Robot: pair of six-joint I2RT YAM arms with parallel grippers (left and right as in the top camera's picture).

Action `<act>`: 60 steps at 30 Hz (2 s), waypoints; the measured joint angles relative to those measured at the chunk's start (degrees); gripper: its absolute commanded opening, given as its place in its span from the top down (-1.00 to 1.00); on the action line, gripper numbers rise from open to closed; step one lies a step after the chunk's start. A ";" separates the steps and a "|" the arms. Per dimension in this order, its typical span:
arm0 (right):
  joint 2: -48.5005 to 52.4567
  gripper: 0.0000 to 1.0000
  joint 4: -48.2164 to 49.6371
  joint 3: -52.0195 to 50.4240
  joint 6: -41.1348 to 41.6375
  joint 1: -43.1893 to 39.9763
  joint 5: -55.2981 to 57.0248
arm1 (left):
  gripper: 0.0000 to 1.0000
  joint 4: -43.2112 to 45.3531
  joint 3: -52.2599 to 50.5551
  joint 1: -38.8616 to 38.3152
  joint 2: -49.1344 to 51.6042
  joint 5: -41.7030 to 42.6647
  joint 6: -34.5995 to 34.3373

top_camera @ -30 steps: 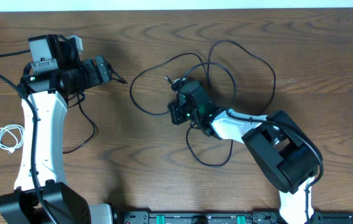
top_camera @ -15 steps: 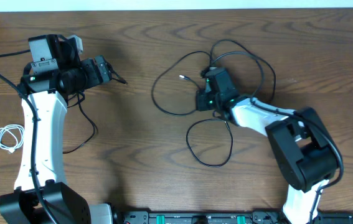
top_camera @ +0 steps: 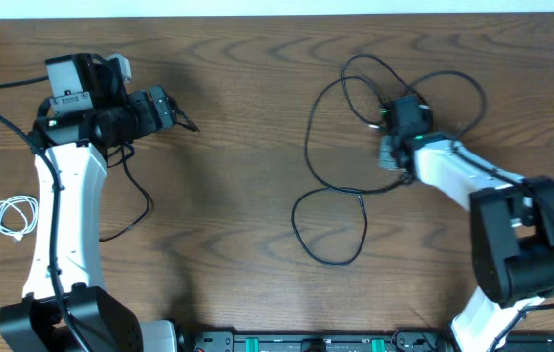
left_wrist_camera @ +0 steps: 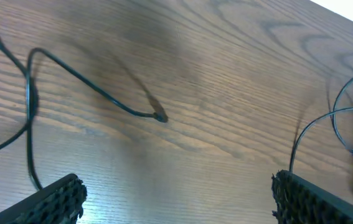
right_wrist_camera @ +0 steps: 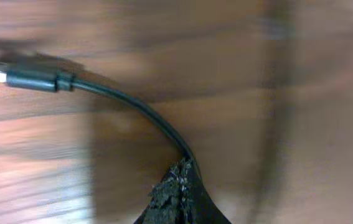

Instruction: Untangle cables

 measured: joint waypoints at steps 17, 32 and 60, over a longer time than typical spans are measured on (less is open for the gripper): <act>-0.76 0.99 -10.56 -0.26 -7.34 -28.04 6.82 | -0.92 0.57 0.00 -10.64 0.00 0.04 0.04; -14.93 0.98 -13.16 -1.40 -6.91 -47.52 -6.91 | -0.93 1.36 0.00 -21.31 0.00 -0.46 0.04; -37.51 0.98 -38.16 -8.22 -13.09 -22.88 -35.74 | -0.92 1.42 0.00 -23.78 0.00 -0.48 0.04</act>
